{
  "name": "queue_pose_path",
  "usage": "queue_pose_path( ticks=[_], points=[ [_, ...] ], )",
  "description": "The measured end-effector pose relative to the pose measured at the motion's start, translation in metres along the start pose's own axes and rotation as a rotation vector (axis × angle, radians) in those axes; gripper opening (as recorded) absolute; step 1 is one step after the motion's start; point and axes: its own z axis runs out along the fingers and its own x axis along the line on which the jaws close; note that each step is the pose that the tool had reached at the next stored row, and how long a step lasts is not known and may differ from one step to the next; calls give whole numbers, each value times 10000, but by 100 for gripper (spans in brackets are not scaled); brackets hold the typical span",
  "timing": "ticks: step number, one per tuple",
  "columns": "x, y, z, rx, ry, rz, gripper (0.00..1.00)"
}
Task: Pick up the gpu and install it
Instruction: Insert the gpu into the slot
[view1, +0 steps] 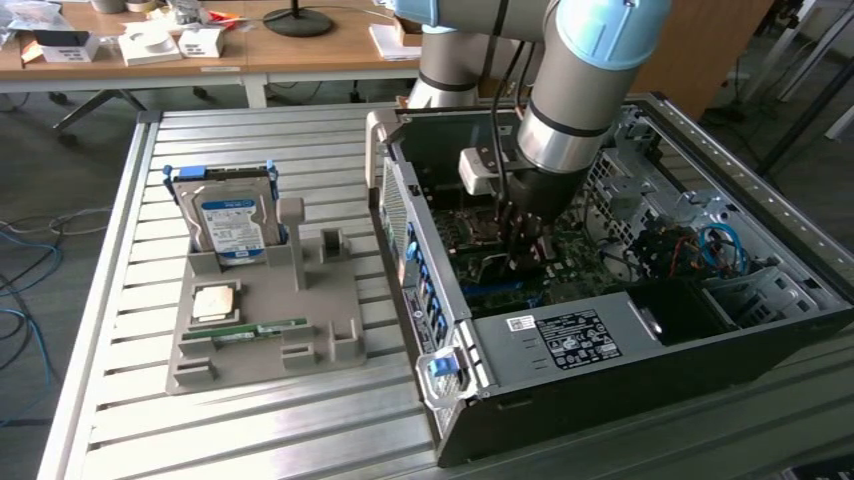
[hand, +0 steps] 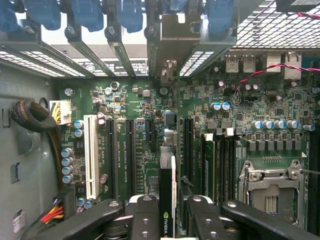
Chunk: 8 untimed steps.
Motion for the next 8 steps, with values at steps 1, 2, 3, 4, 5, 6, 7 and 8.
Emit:
queue_pose_path(
  ticks=[1, 2, 3, 4, 5, 6, 7, 8],
  points=[
    [1, 0, -2, -1, 10, 0, 33],
    [1, 0, -8, -2, 11, 0, 33],
    [1, 1, -19, -2, 13, 0, 33],
    [0, 1, -31, -2, 11, 0, 33],
    [0, 1, -46, -2, 12, 0, 33],
    [-1, 1, -62, -2, 11, 0, 33],
    [-1, 1, -78, -1, 11, 0, 33],
    [-2, 2, -96, -1, 11, 0, 33]
  ],
)
